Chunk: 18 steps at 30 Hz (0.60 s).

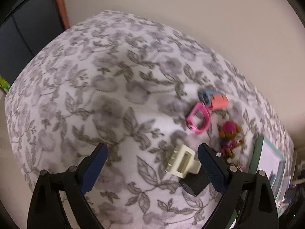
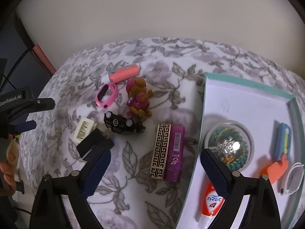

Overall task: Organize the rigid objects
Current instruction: 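Move both grippers back toward the remaining items beside the tray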

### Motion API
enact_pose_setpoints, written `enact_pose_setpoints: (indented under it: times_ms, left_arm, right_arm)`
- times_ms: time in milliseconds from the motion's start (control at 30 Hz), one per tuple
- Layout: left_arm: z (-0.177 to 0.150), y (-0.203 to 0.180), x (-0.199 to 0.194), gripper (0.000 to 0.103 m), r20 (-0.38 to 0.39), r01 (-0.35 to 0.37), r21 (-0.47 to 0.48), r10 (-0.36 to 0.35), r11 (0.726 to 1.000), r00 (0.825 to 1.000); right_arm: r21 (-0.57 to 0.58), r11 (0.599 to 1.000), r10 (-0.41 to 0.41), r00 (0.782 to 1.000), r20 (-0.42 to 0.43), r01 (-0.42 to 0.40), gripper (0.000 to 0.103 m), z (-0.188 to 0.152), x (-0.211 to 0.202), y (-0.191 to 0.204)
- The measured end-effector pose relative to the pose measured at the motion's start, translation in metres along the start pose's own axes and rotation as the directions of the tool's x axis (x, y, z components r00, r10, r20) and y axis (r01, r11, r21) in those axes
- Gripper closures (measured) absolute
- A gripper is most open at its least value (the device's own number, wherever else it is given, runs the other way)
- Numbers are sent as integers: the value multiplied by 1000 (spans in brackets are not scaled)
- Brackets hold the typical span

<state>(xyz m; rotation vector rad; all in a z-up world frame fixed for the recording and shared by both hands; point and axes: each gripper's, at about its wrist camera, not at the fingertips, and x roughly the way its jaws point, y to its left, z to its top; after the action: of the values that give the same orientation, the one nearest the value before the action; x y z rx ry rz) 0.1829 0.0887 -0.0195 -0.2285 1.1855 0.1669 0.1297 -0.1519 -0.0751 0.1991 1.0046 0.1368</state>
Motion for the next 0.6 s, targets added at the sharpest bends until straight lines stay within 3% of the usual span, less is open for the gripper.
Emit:
enact_pose_setpoints:
  times_ms: [300, 567, 600]
  left_arm:
    - [-23, -46, 16, 9, -51, 9, 198, 1, 980, 999]
    - [-38, -73, 23, 19, -69, 11, 317, 12, 948, 998]
    - [-39, -76, 25, 27, -74, 8, 328, 17, 945, 997]
  right_arm:
    - [6, 1000, -24, 1000, -5, 24, 18, -3, 10, -5]
    - [27, 999, -30, 999, -10, 30, 33, -1, 6, -13]
    - [25, 999, -33, 999, -12, 34, 35, -2, 6, -13]
